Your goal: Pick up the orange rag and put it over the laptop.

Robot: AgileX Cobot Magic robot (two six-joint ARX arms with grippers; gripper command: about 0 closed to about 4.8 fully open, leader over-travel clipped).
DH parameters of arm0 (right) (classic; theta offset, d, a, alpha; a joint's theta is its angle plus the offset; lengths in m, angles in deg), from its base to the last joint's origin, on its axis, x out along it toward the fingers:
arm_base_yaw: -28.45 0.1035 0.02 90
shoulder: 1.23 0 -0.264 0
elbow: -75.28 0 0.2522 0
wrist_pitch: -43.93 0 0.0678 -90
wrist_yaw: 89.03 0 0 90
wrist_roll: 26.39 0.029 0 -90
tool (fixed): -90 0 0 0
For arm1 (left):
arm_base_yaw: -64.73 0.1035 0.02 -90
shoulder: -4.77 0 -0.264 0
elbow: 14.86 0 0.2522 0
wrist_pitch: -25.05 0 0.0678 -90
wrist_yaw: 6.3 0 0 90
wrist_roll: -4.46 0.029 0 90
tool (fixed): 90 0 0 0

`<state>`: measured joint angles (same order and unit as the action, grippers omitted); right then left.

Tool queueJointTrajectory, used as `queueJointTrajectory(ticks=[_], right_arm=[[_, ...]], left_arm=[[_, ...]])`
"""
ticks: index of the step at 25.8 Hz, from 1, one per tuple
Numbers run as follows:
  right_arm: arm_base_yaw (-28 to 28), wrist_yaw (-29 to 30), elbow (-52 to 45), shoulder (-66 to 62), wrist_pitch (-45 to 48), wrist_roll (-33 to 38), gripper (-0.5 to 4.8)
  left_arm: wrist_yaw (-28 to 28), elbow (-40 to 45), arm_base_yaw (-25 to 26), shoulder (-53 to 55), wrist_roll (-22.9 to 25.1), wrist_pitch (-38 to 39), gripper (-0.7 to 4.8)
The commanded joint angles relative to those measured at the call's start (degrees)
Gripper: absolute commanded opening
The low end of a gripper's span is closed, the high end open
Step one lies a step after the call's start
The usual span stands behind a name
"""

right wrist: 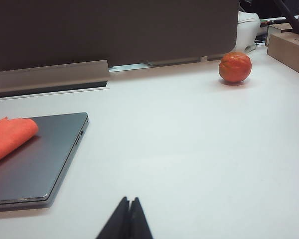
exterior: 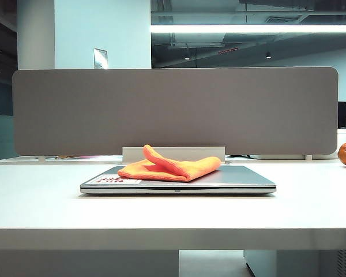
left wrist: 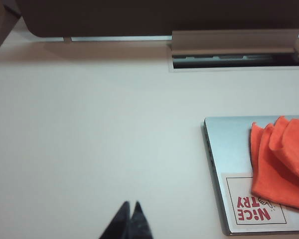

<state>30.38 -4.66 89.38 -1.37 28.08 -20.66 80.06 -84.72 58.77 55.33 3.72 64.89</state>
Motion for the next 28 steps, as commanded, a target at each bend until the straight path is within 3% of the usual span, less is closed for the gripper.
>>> queueJointTrajectory(ticks=[1, 10, 17, 24, 28], right_arm=[[0.0, -0.3, -0.2, 0.1, 0.6, 0.0, -0.05], [0.0, -0.3, -0.2, 0.1, 0.6, 0.0, -0.05], [0.0, -0.3, -0.2, 0.1, 0.6, 0.0, -0.05], [0.0, -0.3, -0.2, 0.1, 0.6, 0.0, -0.05], [0.0, -0.3, -0.2, 0.1, 0.6, 0.0, -0.05]], left_arm=[[-0.1, 5.6, 0.0, -5.0, -1.2, -2.7, -0.06], [0.0, 19.5, 0.0, -23.0, -1.2, -2.4, -0.06], [-0.2, 20.8, 0.0, -31.0, -1.2, 3.1, -0.06], [-0.2, 20.9, 0.0, -33.6, -1.2, 3.4, -0.06], [-3.2, 21.0, 0.0, -33.6, -0.7, 3.4, -0.06]])
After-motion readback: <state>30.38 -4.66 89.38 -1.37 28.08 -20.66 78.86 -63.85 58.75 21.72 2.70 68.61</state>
